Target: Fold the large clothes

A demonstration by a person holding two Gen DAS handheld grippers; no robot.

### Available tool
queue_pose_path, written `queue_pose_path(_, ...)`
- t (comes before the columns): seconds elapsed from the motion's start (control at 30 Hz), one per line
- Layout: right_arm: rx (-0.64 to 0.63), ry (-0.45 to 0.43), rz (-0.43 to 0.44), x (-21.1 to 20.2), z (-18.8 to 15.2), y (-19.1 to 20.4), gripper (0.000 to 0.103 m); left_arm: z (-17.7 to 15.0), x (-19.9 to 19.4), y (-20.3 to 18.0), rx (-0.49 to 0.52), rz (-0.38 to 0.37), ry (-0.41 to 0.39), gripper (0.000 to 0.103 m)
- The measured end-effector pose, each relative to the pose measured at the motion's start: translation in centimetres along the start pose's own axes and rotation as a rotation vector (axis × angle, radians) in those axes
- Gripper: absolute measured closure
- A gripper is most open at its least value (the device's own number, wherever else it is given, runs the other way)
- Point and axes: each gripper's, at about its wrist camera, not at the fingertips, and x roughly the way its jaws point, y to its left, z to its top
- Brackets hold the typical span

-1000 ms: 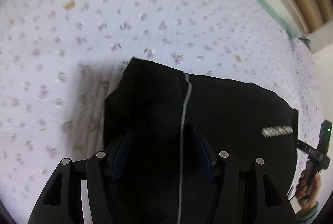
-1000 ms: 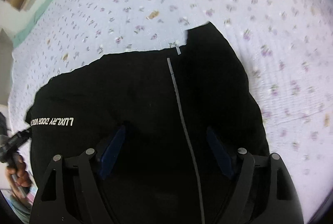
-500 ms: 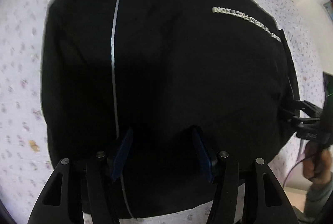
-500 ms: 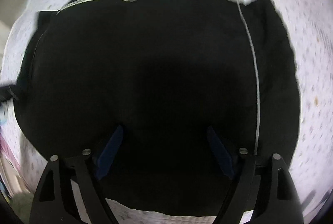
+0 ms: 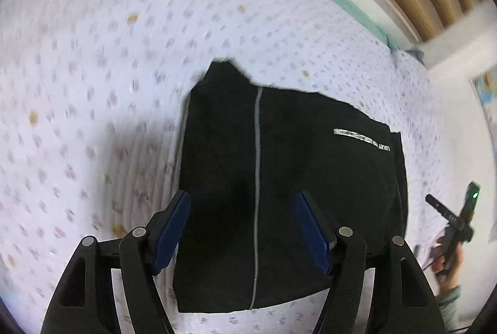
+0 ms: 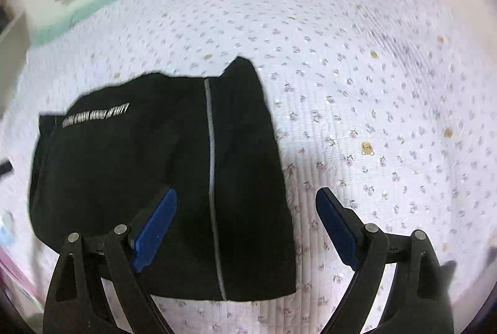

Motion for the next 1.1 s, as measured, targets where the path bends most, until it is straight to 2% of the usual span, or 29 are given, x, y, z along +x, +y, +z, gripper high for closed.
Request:
queue_pose_path(0.03, 0.030, 0.009, 0.045, 0.5, 0.4, -1.0, 0.011, -0.2, 0.8, 0.9, -0.036, -0.021, 0.014, 0.031)
queue_pose_path(0.13, 0.066, 0.035, 0.090, 2.2, 0.7, -1.3, 0.011, 0.3, 4.1, 2.8, -0.136, -0.072, 0.046, 0.031)
queue_pose_path(0.17, 0.059, 0.054, 0.083, 3.1, 0.9, -1.3, 0.011, 0.3, 4.8, 3.5, -0.158, -0.079, 0.052, 0.031)
queue_pose_path(0.27, -0.019, 0.086, -0.046, 5.7, 1.6, 0.2, 0.011, 0.3, 6.1, 4.6, -0.183, -0.041, 0.060, 0.031)
queue_pose_path(0.3, -0.034, 0.098, -0.056, 6.5, 1.9, 0.6, 0.011, 0.4, 6.3, 4.8, -0.180, -0.037, 0.069, 0.031)
queue_pose_path(0.37, -0.049, 0.147, 0.001, 7.6, 1.9, 1.1, 0.011, 0.3, 7.0, 5.2, -0.179, -0.069, 0.086, 0.031)
queue_pose_path(0.47, -0.050, 0.180, 0.128, 8.6, 1.6, 1.7, 0.011, 0.2, 9.0, 5.9, -0.208, -0.194, 0.148, 0.031)
queue_pose_path(0.53, -0.029, 0.204, 0.112, 10.2, 1.4, 1.5, 0.010, 0.0, 11.3, 6.3, -0.247, -0.275, 0.205, 0.029)
queue_pose_path(0.6, 0.016, 0.242, 0.102, 12.2, 1.1, 1.0, 0.007, -0.3, 13.2, 6.3, -0.276, -0.318, 0.225, 0.025)
queue_pose_path(0.67, 0.149, 0.271, 0.242, 14.2, 0.6, -0.4, 0.005, -0.1, 13.9, 6.1, -0.285, -0.341, 0.219, 0.024)
queue_pose_path(0.73, 0.214, 0.285, 0.329, 14.8, 0.4, -1.0, 0.004, 0.2, 13.8, 5.7, -0.277, -0.367, 0.226, 0.025)
queue_pose_path(0.8, 0.192, 0.286, 0.379, 14.5, 0.5, -0.7, 0.004, 0.1, 12.9, 5.5, -0.272, -0.461, 0.220, 0.026)
queue_pose_path(0.9, 0.120, 0.289, 0.476, 13.0, 0.1, 0.2, 0.004, -0.3, 12.0, 6.0, -0.271, -0.553, 0.199, 0.026)
queue_pose_path(0.97, 0.084, 0.297, 0.478, 12.8, -0.3, 0.5, 0.004, -0.6, 12.8, 6.6, -0.307, -0.572, 0.203, 0.025)
queue_pose_path(1.03, 0.084, 0.315, 0.473, 13.6, -0.6, 0.8, 0.002, -1.0, 14.5, 6.7, -0.339, -0.557, 0.237, 0.025)
queue_pose_path(1.1, 0.084, 0.355, 0.484, 14.9, -1.2, 2.0, 0.001, -1.1, 16.3, 5.5, -0.327, -0.563, 0.268, 0.024)
